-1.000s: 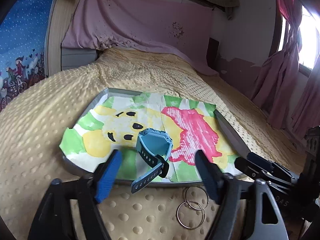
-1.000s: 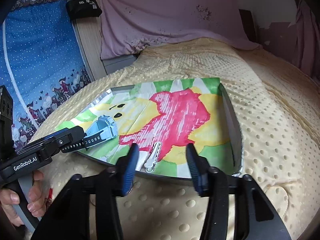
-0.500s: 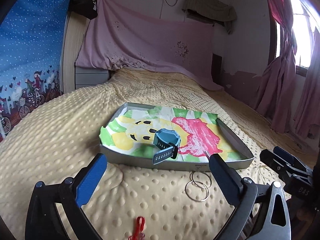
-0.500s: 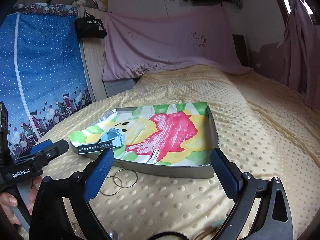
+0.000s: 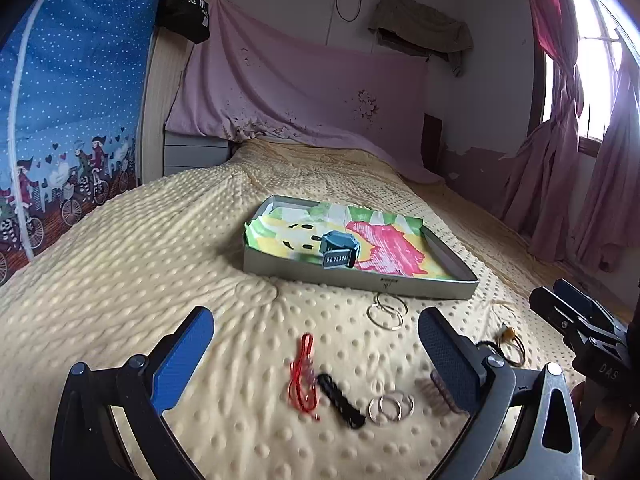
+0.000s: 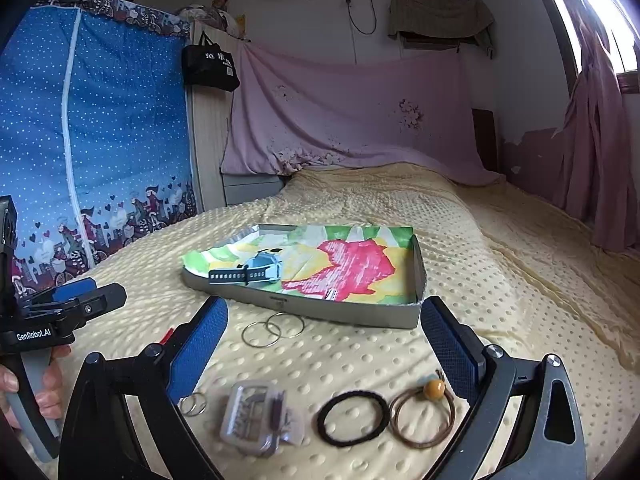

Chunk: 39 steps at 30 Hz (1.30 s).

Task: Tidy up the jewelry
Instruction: 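Withdraw both tools from the tray toward the remaining jewelry, then grasp a silver ring with the left tool while the right tool grasps the grey claw clip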

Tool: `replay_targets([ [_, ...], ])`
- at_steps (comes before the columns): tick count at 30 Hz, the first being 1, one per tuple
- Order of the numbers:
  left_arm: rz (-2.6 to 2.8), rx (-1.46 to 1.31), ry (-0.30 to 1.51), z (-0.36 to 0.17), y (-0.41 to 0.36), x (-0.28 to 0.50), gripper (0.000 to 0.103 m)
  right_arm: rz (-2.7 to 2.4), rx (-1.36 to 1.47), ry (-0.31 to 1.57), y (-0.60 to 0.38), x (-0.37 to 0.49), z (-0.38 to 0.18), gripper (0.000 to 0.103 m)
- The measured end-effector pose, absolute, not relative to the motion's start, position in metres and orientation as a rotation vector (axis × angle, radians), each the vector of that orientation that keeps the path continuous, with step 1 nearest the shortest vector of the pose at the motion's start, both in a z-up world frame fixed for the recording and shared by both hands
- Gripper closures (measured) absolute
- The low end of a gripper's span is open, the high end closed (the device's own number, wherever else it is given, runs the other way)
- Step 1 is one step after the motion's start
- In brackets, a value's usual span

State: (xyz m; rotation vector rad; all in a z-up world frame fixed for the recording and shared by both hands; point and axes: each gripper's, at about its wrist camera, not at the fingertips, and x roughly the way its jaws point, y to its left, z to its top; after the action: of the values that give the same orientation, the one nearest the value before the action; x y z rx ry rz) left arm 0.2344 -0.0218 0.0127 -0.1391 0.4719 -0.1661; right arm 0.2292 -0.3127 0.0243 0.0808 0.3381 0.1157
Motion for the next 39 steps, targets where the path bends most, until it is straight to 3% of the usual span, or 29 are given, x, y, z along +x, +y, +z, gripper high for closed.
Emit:
replay_targets([
  [12,-0.098,-0.151,0.504,-0.003,-0.012,0.176,0.000,0.169,0.030,0.388,-0.296,0.172,0.014,0.008],
  [21,-0.047,-0.113,0.454,-0.012,-0.017,0.149,0.000,0.184,-0.001,0.320,-0.289,0.144,0.013,0.008],
  [29,-0.092,-0.131,0.551,-0.029,-0.017,0.153,0.000,0.208,0.026,0.449,-0.293,0.163,0.003,0.008],
  [31,-0.105,-0.135,0.578,-0.035,-0.019,0.154,0.008,0.229,0.052,0.488,-0.297,0.170,-0.004,0.008],
  [33,-0.129,-0.134,0.612,-0.039,-0.022,0.158,0.027,0.247,0.081,0.514,-0.299,0.176,-0.011,0.008],
  [36,-0.157,-0.140,0.652,-0.046,-0.023,0.162,0.036,0.269,0.113,0.553,-0.302,0.184,-0.021,0.010],
  [39,-0.184,-0.145,0.672,-0.051,-0.025,0.163,0.045,0.289,0.114,0.579,-0.297,0.189,-0.029,0.021],
])
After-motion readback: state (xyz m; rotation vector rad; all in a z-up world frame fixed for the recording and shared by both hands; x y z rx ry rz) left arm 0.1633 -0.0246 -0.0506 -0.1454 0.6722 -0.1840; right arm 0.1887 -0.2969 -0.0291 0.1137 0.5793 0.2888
